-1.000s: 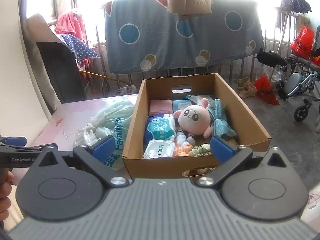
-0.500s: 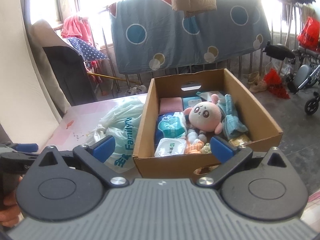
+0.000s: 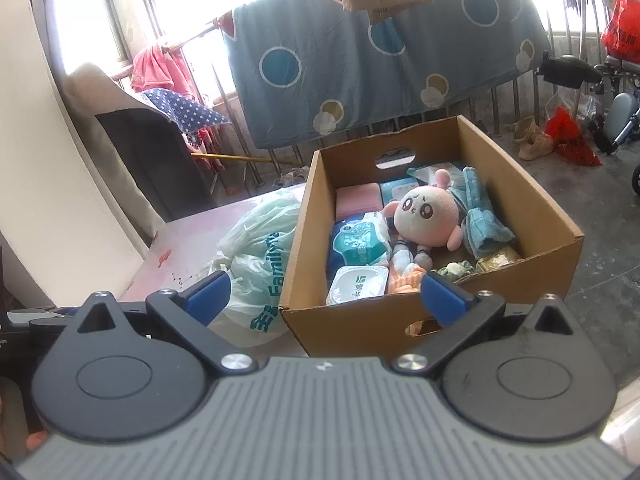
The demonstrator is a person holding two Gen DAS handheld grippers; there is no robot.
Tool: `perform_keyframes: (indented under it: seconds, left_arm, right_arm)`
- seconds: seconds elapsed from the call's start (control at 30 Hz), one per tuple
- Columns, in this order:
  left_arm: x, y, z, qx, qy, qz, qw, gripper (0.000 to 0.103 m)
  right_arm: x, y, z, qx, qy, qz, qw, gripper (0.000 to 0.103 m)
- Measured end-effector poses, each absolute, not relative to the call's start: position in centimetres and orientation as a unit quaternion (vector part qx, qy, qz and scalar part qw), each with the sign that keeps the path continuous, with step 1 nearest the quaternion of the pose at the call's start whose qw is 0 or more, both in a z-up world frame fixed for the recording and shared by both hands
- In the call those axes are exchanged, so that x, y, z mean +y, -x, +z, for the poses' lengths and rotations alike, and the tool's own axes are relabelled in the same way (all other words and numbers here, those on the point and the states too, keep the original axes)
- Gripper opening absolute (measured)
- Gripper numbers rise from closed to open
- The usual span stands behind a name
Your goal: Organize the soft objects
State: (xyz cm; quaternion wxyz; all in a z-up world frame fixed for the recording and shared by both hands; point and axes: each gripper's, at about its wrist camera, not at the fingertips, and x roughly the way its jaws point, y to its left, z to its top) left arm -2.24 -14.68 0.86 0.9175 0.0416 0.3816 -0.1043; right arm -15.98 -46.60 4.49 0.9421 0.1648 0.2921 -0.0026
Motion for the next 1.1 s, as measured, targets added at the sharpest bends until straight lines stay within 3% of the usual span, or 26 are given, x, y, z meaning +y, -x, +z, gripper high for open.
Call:
perform_keyframes:
  seconds: [1.1]
  left_arm:
    - [-19.7, 1.6, 0.2, 0.403, -0.054, -0.133, 0.904, 0.103]
  right_arm:
    - [-47.9, 11.3, 0.6, 0.397, -0.140, -0.009, 0.907, 0.102]
